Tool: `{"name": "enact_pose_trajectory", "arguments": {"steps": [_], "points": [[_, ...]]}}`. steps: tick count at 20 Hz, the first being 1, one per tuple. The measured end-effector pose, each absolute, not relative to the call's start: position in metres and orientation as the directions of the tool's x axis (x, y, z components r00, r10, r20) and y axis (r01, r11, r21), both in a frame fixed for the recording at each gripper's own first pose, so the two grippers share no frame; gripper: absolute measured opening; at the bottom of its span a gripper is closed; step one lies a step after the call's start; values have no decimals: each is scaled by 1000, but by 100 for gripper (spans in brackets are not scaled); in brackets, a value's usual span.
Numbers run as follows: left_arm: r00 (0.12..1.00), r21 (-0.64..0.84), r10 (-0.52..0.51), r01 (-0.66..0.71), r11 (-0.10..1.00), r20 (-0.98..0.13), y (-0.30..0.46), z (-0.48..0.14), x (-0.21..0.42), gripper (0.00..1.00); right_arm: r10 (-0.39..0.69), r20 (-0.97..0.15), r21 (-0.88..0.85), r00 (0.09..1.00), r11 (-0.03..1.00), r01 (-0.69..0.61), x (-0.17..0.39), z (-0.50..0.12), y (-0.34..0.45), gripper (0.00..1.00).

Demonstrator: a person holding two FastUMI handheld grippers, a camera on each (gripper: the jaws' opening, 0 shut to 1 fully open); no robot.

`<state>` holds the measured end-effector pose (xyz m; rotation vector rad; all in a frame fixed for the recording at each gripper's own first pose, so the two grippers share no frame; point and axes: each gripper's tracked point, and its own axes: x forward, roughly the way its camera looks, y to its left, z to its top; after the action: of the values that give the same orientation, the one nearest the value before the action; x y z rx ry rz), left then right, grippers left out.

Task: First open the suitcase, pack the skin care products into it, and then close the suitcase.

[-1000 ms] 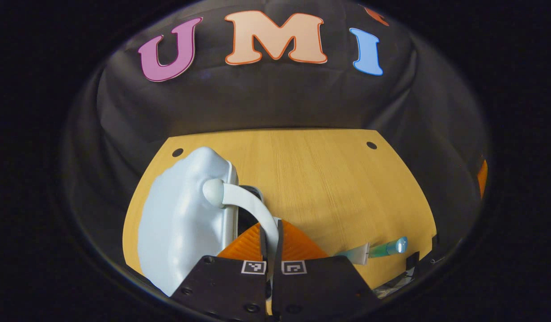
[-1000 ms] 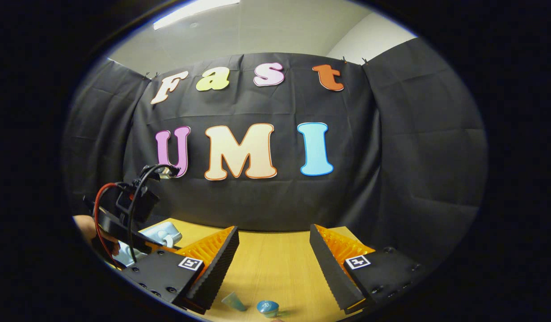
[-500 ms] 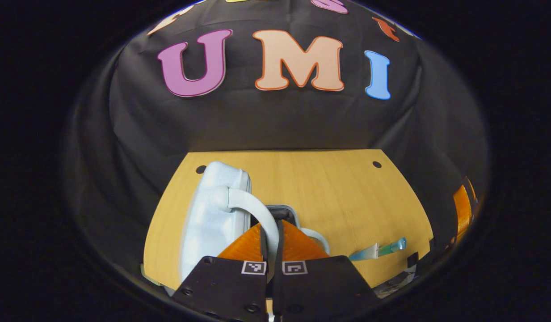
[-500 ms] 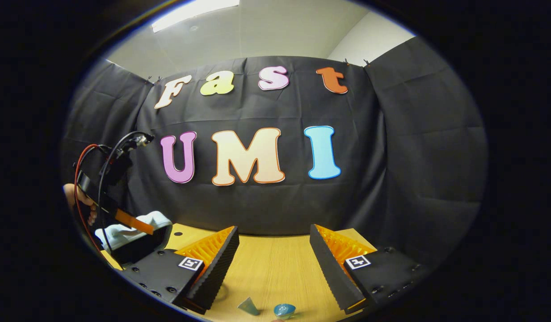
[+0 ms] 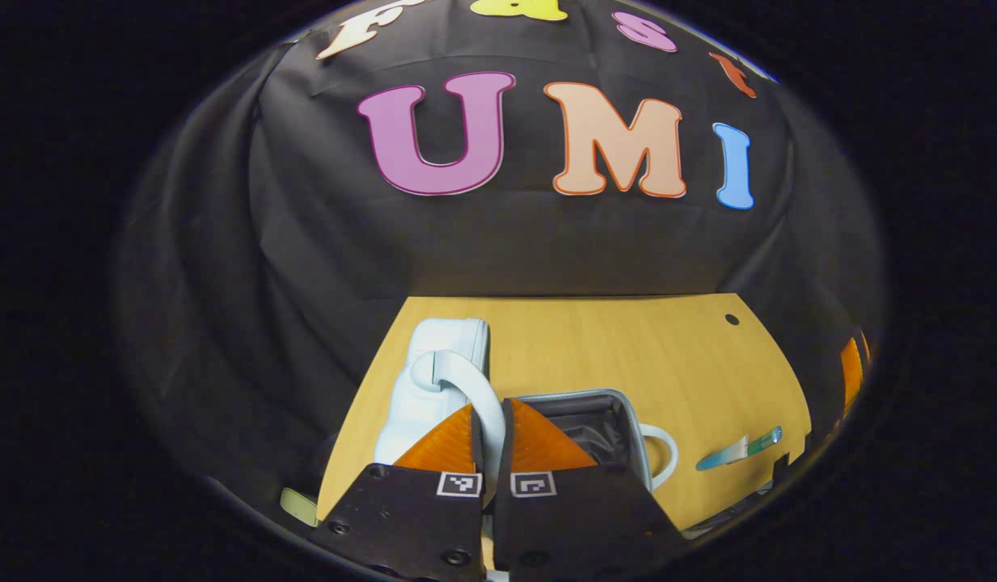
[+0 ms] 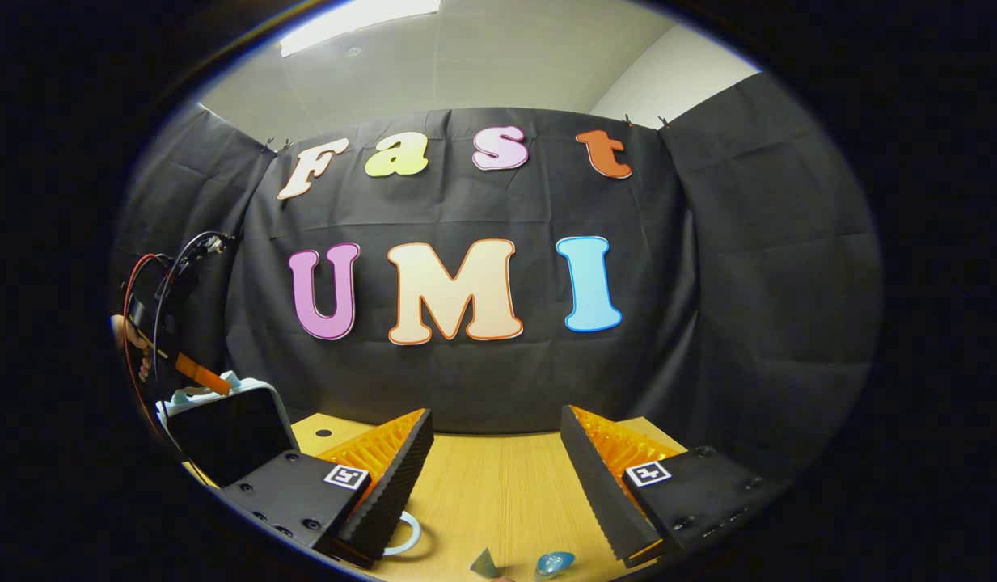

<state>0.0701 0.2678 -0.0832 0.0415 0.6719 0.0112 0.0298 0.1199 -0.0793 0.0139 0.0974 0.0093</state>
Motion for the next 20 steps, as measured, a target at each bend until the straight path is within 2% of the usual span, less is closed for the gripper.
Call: {"name": "enact_pose_trajectory", "arguments": {"steps": [3,11,17,20], "points": [[787,31,33,-17,999,-616,300,-85,73,0,-2,-82,5,997,1000,3,31,-74,134,99],[758,48,136,-138,989,-637,410,-120,73,0,-41,-58,-31,997,999,39,33,-65,158,99],[715,58,218,-241,969,-664,474,-156,71,0,-51,-68,-58,996,997,47,33,-68,176,100],[686,33,218,-272,962,-694,490,-178,72,0,-59,-70,-67,996,996,55,32,-69,179,99]]}}
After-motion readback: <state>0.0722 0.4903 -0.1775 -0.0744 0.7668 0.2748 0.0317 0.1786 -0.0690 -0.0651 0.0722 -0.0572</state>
